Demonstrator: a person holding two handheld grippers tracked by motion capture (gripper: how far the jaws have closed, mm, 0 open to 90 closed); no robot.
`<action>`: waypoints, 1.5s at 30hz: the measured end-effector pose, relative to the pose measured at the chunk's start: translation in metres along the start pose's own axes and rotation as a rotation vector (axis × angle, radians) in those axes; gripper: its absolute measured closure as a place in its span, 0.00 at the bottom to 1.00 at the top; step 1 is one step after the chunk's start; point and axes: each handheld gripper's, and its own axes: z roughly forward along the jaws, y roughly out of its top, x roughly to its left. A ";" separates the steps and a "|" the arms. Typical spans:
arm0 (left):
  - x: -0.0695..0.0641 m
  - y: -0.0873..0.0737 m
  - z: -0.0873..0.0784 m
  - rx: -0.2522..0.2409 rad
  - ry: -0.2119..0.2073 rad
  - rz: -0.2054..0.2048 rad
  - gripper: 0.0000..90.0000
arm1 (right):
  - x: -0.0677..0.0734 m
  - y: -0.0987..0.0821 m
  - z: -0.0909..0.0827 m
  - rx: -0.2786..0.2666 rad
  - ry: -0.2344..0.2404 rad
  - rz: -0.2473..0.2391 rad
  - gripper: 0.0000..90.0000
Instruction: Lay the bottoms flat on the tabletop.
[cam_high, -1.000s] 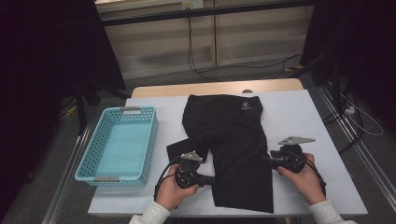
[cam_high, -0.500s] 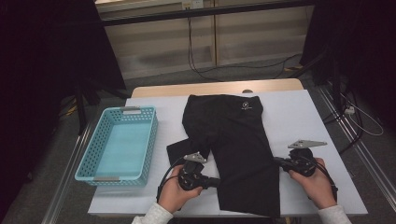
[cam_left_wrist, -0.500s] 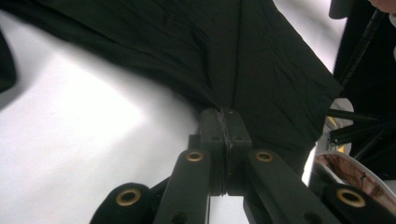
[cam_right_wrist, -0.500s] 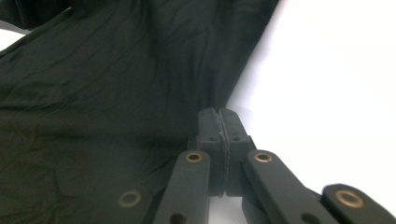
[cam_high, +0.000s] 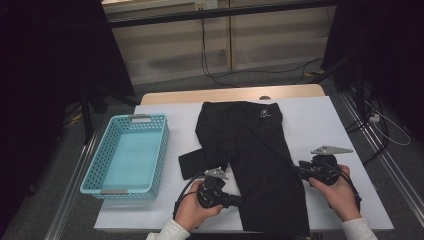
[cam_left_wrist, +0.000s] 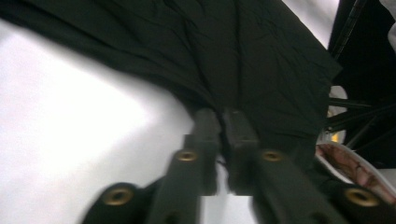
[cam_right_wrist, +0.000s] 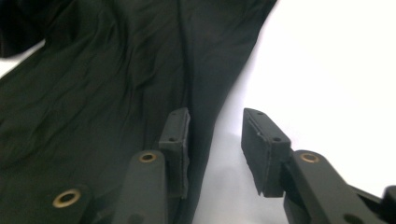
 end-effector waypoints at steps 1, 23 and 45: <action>0.002 0.001 -0.002 -0.014 0.023 0.005 0.81 | -0.001 0.002 0.002 -0.007 -0.001 0.000 0.68; 0.051 0.006 -0.064 -0.163 0.373 0.040 0.29 | -0.022 0.055 0.067 0.003 -0.048 0.040 0.74; 0.055 0.004 -0.067 -0.166 0.412 0.023 0.28 | -0.045 0.087 0.094 -0.043 -0.043 0.065 0.64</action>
